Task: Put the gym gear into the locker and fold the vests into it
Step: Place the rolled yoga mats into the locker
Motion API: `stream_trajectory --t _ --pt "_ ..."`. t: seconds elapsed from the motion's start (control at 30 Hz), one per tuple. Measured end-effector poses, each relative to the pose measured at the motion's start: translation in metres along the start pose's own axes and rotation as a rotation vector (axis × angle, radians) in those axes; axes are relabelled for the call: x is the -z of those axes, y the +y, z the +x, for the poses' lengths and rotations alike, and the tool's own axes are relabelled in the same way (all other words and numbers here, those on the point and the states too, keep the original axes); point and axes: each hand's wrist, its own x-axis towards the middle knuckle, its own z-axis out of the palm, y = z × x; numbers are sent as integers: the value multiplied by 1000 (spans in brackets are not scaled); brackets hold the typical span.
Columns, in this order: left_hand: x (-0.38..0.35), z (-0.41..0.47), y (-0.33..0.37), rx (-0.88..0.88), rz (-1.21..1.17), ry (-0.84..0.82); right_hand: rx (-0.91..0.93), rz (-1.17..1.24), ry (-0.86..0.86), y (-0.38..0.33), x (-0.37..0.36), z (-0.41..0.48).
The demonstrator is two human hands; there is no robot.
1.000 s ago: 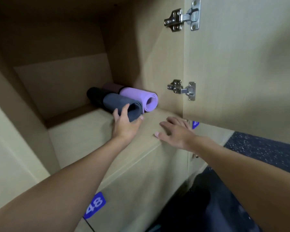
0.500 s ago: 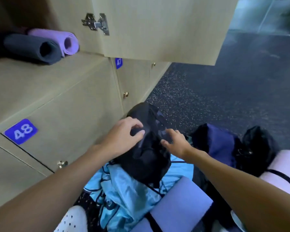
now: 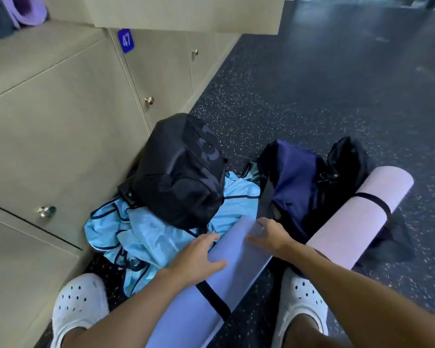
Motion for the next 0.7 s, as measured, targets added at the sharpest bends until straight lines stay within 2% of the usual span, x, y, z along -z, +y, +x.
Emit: stream_trajectory --t 0.17,0.37,0.5,0.63,0.7 --pt "-5 7 5 43 -127 -3 115 254 54 -18 13 -10" --pt "36 3 27 -73 -363 132 338 361 93 -65 86 -29" --pt "74 -11 54 -210 -518 281 523 395 182 -109 139 -58" --pt "126 -37 90 -318 -589 492 589 447 442 -149 167 -87" --pt "158 -53 105 -363 -646 637 590 494 407 -163 172 -101"
